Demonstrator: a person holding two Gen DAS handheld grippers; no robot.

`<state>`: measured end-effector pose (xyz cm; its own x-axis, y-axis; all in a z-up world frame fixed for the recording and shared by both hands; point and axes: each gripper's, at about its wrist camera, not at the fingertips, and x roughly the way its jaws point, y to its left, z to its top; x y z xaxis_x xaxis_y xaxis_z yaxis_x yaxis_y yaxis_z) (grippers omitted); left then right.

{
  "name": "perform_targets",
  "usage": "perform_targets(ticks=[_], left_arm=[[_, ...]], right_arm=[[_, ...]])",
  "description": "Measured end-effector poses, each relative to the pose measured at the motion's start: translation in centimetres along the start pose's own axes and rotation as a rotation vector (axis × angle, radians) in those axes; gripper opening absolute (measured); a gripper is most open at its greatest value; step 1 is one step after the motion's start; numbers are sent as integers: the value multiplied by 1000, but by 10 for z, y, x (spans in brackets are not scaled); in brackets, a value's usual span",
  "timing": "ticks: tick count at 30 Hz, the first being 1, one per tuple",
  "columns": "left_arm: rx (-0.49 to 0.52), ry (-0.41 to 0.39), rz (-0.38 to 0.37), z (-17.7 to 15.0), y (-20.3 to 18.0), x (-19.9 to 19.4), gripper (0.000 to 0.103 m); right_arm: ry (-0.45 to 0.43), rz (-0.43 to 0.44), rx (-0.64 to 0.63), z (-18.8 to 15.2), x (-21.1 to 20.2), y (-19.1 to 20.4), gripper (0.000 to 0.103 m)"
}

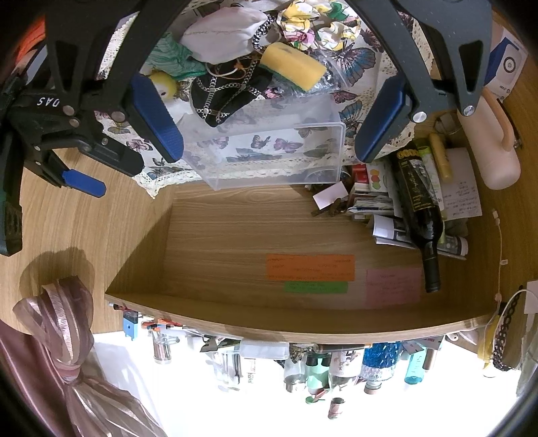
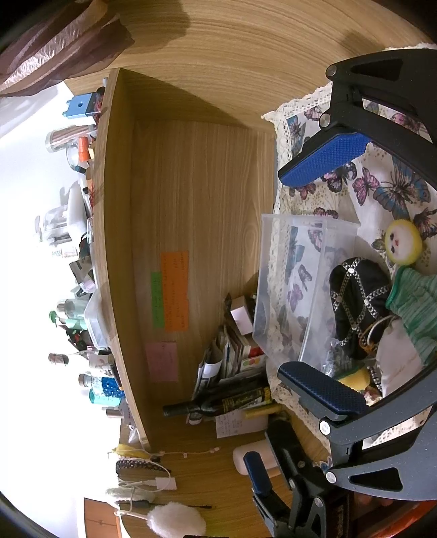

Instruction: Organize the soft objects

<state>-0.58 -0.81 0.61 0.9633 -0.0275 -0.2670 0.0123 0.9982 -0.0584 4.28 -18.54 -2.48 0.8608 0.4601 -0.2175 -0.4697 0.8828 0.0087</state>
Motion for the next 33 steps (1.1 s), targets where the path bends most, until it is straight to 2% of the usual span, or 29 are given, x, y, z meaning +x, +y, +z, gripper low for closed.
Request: perform_targets(ticks=[18, 19, 21, 22, 28, 30, 33], left_arm=[[-9, 35, -66, -7, 1, 12, 103], [-17, 41, -68, -8, 2, 13, 101], [-28, 51, -61, -9, 6, 14, 84], [-34, 60, -54, -10, 9, 15, 84], [-67, 124, -11, -21, 30, 26, 84], [-67, 158, 8, -29, 34, 33, 84], [-69, 225, 22, -42, 37, 47, 84]], right_arm=[[12, 9, -3, -5, 4, -3, 103], [15, 8, -5, -6, 5, -3, 103], [23, 2, -7, -8, 7, -2, 103], [25, -4, -5, -9, 8, -2, 103], [47, -26, 16, -14, 13, -13, 95], [65, -36, 18, -16, 15, -18, 93], [105, -62, 4, -25, 20, -26, 85]])
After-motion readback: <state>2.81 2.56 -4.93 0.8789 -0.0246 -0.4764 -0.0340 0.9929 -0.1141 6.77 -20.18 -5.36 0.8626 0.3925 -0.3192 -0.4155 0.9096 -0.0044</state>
